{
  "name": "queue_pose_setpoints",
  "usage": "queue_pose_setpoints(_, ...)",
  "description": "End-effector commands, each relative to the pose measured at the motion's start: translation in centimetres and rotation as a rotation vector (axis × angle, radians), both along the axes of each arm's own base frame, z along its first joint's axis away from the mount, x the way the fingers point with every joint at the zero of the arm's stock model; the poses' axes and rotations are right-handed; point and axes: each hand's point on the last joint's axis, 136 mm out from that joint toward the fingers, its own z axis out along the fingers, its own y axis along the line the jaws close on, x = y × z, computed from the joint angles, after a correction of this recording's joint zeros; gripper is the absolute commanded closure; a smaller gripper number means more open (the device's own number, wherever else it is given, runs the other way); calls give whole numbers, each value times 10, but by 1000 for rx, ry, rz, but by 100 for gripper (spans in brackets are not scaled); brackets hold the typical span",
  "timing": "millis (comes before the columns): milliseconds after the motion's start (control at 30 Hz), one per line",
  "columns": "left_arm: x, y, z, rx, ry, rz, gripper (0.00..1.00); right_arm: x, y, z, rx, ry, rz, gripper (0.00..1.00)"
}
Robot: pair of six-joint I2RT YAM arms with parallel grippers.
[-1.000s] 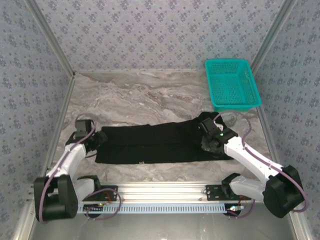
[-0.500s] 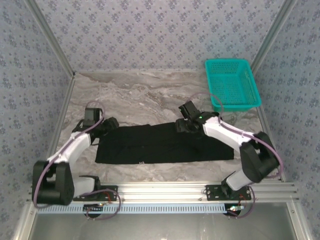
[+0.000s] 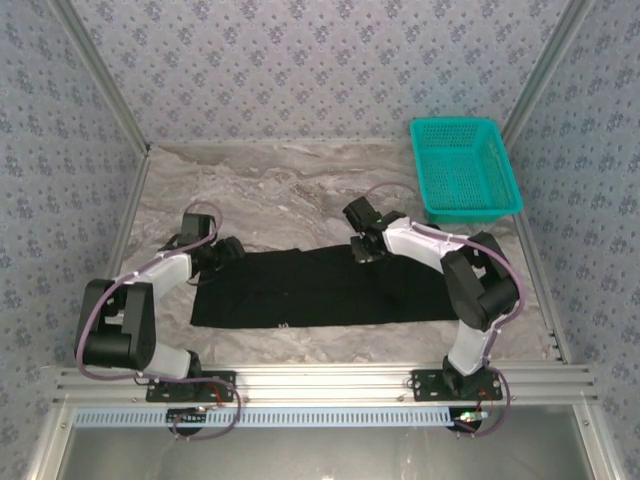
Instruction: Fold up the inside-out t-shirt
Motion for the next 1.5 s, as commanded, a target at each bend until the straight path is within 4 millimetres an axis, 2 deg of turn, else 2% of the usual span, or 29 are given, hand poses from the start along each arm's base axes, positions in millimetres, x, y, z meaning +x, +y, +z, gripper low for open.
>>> queue_pose_setpoints(0, -1, 4, -9, 39, 8, -3, 33, -9, -29, 24, -10, -23, -66, 90)
queue_pose_setpoints(100, -6, 9, -18, 71, 40, -1, 33, -27, -52, 32, 12, 7, -123, 97)
queue_pose_setpoints(300, -15, 17, -31, 105, 84, 13, 33, -60, -94, 48, 51, 26, -243, 98)
queue_pose_setpoints(400, -18, 20, -36, 114, 100, 19, 33, -78, -122, 49, 46, 40, -322, 99)
queue_pose_setpoints(600, -23, 20, -43, 113, 125, 18, 33, -108, -163, 42, 30, 97, -472, 100)
queue_pose_setpoints(833, -23, 19, -44, 110, 125, 12, 33, -123, -196, 38, 19, 108, -593, 98)
queue_pose_setpoints(1000, -22, 18, -44, 109, 125, 6, 33, -125, -214, 34, 8, 106, -668, 98)
queue_pose_setpoints(1167, -23, 18, -45, 106, 126, 5, 33, -130, -237, 38, -29, 83, -763, 96)
queue_pose_setpoints(1267, -24, 18, -43, 104, 125, 2, 33, -132, -241, 41, -30, 78, -788, 85)
queue_pose_setpoints(1333, -23, 15, -40, 90, 121, -7, 33, -128, -241, 46, -15, 51, -798, 73)
queue_pose_setpoints(1367, -22, 13, -37, 78, 115, -11, 33, -123, -243, 51, -19, 20, -793, 67)
queue_pose_setpoints(1433, -18, 10, -30, 63, 98, -11, 33, -112, -235, 61, 10, -37, -741, 57)
queue_pose_setpoints(1467, -16, 9, -26, 58, 90, -12, 33, -103, -227, 65, 31, -68, -699, 48)
